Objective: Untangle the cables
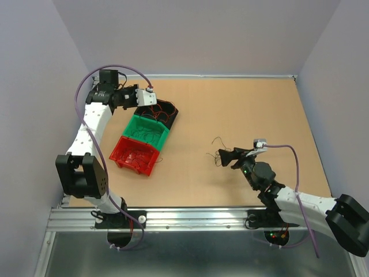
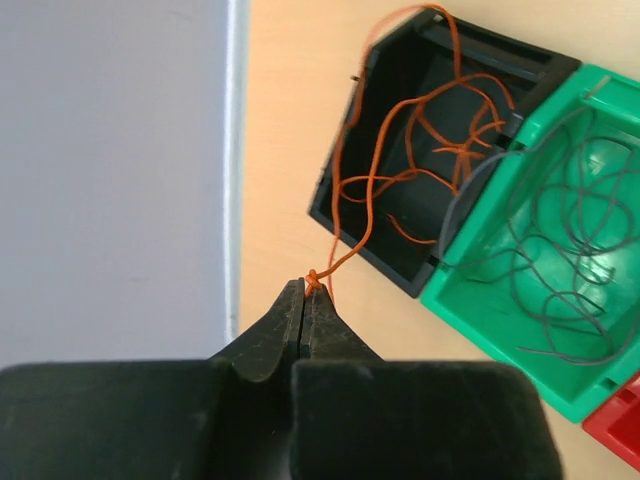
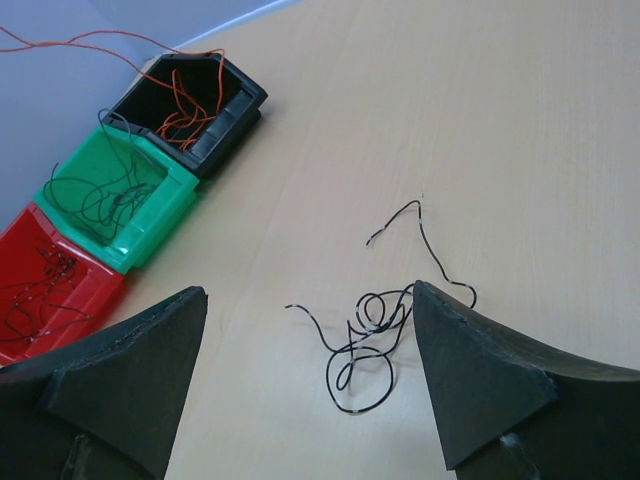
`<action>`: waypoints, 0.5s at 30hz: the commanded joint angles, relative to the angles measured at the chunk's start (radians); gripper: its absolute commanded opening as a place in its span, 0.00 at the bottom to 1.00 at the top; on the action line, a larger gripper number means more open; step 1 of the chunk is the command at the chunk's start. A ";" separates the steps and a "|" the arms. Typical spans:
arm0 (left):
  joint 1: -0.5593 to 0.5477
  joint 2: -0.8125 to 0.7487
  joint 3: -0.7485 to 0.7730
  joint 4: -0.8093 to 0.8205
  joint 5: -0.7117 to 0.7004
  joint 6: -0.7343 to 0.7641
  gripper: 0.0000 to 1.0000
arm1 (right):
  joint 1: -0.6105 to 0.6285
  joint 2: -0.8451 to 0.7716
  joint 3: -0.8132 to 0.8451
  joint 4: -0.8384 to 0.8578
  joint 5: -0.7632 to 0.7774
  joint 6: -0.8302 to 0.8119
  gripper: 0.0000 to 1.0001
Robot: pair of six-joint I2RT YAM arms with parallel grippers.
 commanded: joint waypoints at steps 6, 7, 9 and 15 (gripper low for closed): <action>0.009 -0.025 -0.014 0.020 -0.069 -0.013 0.00 | 0.000 -0.013 -0.018 0.012 -0.018 0.005 0.88; 0.009 0.049 0.038 -0.114 -0.081 0.013 0.00 | 0.000 -0.013 -0.018 0.012 -0.018 0.007 0.88; 0.009 0.127 0.135 -0.222 -0.129 0.032 0.00 | -0.002 -0.014 -0.018 0.009 -0.019 0.010 0.88; 0.005 0.319 0.387 -0.497 -0.264 0.099 0.00 | 0.000 -0.007 -0.015 0.006 -0.021 0.011 0.88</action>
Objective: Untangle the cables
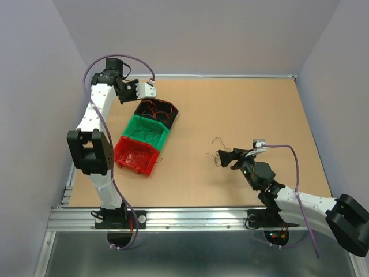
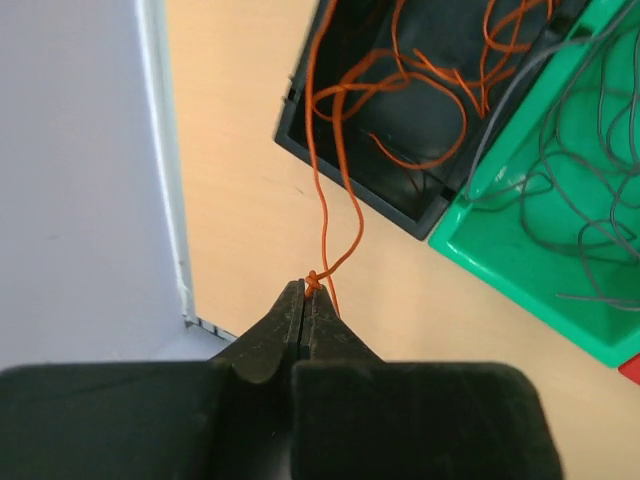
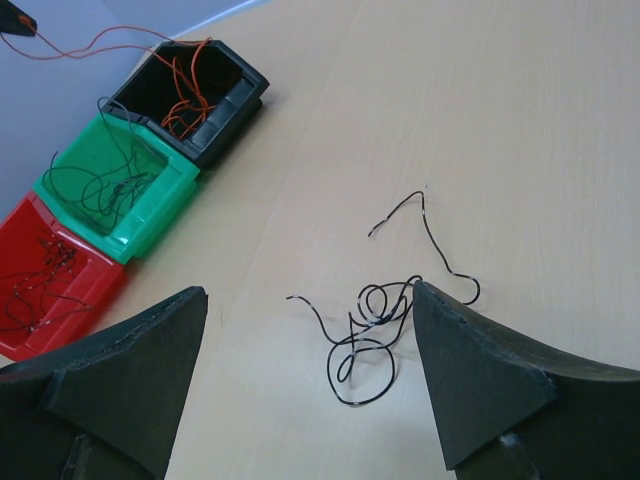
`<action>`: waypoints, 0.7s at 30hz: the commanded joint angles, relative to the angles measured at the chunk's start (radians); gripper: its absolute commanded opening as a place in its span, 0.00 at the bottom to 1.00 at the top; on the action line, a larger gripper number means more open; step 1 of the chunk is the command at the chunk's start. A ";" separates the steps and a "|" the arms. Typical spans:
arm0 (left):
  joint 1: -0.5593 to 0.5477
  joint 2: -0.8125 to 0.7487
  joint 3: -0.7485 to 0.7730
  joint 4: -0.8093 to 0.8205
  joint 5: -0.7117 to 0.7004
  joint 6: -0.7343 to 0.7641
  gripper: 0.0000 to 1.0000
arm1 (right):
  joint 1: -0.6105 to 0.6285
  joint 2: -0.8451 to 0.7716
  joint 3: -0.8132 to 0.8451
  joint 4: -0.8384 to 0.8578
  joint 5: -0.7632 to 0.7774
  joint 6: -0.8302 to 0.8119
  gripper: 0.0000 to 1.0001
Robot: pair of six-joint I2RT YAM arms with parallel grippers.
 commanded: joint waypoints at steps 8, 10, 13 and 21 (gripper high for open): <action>-0.060 0.049 -0.009 -0.222 -0.236 0.023 0.00 | 0.000 0.000 -0.011 0.014 -0.008 0.007 0.88; -0.066 0.039 -0.003 -0.223 -0.233 0.021 0.00 | 0.000 -0.002 -0.011 0.013 -0.009 0.008 0.88; -0.068 0.005 -0.035 -0.144 -0.246 -0.008 0.00 | 0.000 -0.008 -0.012 0.010 -0.008 0.010 0.88; -0.206 0.189 0.126 -0.113 -0.400 -0.121 0.00 | 0.000 0.015 0.003 0.010 -0.035 0.021 0.87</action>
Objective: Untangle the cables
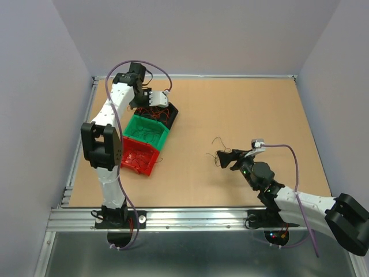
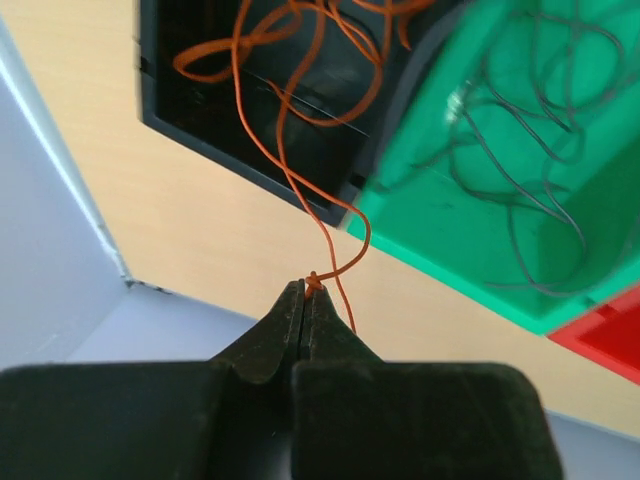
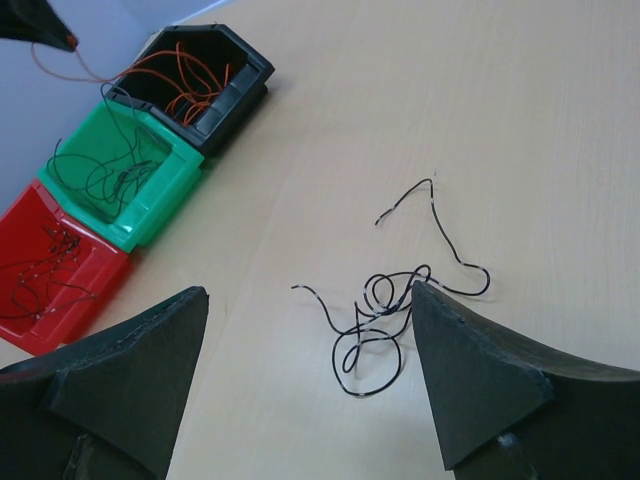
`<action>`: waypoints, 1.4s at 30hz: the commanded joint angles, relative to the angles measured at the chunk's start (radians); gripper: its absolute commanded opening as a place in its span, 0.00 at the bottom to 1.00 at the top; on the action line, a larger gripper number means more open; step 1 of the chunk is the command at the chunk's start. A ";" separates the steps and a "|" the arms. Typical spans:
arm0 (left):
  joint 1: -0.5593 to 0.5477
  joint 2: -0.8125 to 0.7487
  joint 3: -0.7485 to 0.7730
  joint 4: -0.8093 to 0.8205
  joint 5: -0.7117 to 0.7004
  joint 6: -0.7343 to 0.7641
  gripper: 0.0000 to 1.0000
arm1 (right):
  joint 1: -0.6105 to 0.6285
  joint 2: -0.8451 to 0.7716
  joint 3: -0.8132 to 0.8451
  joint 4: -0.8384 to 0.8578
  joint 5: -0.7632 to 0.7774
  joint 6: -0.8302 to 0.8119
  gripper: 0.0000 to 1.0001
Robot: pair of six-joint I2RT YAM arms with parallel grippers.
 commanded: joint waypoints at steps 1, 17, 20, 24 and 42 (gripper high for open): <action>-0.084 0.108 0.127 0.018 -0.082 -0.072 0.00 | 0.000 0.010 0.003 0.020 -0.012 0.008 0.87; -0.137 0.200 -0.035 0.326 0.100 -0.127 0.18 | 0.002 0.010 0.023 -0.042 0.005 0.026 0.88; -0.124 0.058 -0.060 0.368 0.183 -0.146 0.32 | 0.000 0.057 0.121 -0.221 0.074 0.066 0.89; -0.117 -0.057 -0.035 0.371 0.257 -0.199 0.46 | 0.000 0.151 0.247 -0.508 0.164 0.118 0.95; -0.063 -0.795 -0.704 1.137 0.173 -0.946 0.91 | 0.034 0.835 0.744 -0.975 0.280 0.200 0.12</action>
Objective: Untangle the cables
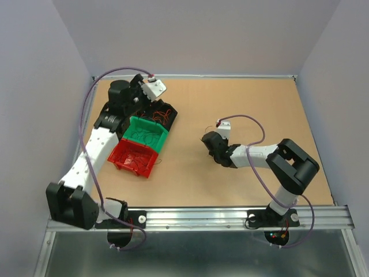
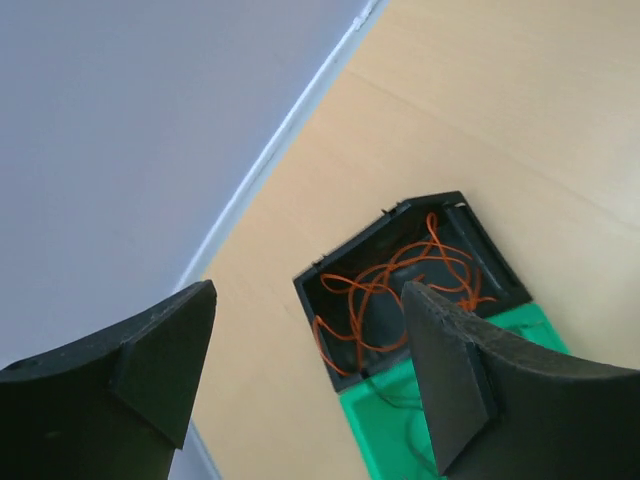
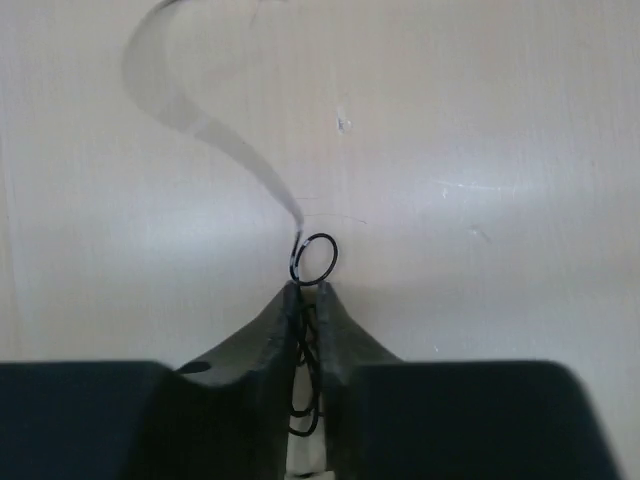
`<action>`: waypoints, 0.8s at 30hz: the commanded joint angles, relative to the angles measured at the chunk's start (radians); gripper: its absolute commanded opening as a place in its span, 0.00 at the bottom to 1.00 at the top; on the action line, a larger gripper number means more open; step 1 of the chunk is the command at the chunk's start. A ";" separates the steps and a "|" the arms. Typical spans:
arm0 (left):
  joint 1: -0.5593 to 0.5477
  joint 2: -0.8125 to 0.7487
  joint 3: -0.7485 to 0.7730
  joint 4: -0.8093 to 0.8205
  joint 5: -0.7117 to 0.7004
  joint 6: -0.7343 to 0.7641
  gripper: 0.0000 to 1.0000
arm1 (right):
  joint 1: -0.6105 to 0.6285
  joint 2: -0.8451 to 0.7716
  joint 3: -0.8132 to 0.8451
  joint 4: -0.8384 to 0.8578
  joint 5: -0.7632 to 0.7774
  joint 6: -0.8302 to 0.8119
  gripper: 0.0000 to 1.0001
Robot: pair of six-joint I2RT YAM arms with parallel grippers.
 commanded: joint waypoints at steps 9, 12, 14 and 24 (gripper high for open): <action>0.085 -0.564 -0.558 0.620 -0.195 -0.471 0.99 | 0.168 -0.075 0.271 -0.053 -0.297 -0.348 0.00; 0.130 -0.602 -0.575 0.595 -0.295 -0.511 0.99 | 0.252 -0.029 0.426 -0.045 -0.361 -0.434 0.00; 0.176 -0.636 -0.596 0.586 -0.324 -0.539 0.99 | 0.305 0.032 0.541 -0.047 -0.404 -0.478 0.01; 0.322 -0.740 -0.618 0.613 -0.449 -0.611 0.99 | 0.354 0.320 0.842 0.082 -0.559 -0.520 0.01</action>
